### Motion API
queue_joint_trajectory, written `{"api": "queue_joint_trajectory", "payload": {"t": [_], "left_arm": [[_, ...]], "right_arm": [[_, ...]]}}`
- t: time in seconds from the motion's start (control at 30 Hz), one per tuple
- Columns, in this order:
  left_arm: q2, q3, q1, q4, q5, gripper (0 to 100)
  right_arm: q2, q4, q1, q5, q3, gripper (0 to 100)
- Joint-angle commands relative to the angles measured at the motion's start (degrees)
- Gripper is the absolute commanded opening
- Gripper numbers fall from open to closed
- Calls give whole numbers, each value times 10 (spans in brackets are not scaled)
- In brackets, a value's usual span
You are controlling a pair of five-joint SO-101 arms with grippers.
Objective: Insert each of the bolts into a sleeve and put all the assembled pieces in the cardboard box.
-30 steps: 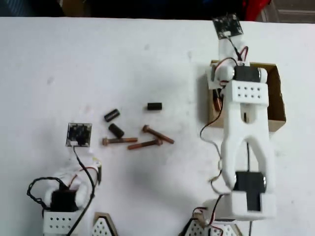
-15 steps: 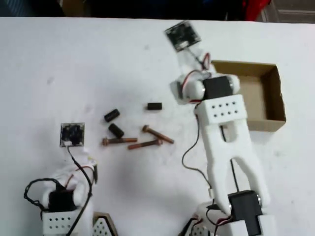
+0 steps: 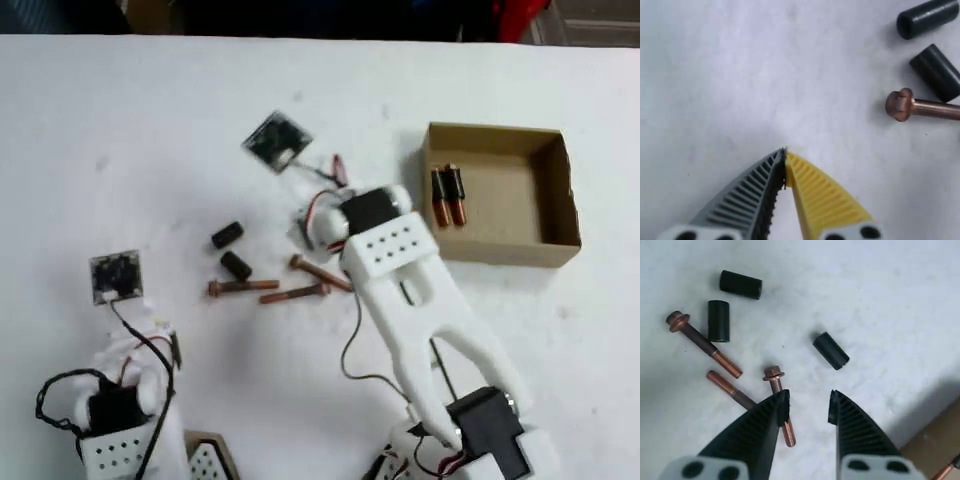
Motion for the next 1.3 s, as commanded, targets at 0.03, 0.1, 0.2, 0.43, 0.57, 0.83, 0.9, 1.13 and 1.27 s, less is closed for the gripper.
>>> {"api": "queue_joint_trajectory", "payload": {"t": [0.03,0.1,0.2,0.43,0.57,0.83,0.9,1.13,1.27], "left_arm": [[-6,-1,-42,8,-4,23],[-6,-1,-47,8,-4,23],[-6,-1,-47,8,-4,23],[-6,-1,-47,8,-4,23],[-6,-1,-47,8,-4,23],[-6,-1,-47,8,-4,23],[-6,-1,-47,8,-4,23],[-6,-1,-45,8,-4,23],[-6,-1,-45,8,-4,23]], "right_arm": [[-17,-37,-52,7,18,112],[-16,-57,-70,7,31,112],[-15,-80,-92,7,38,113],[75,-84,-136,3,-14,113],[138,-84,-136,2,-57,113],[228,-84,-136,2,-129,113],[255,-82,-137,2,-152,113],[321,-29,-154,2,-232,113],[335,-28,-157,2,-239,113]]}}
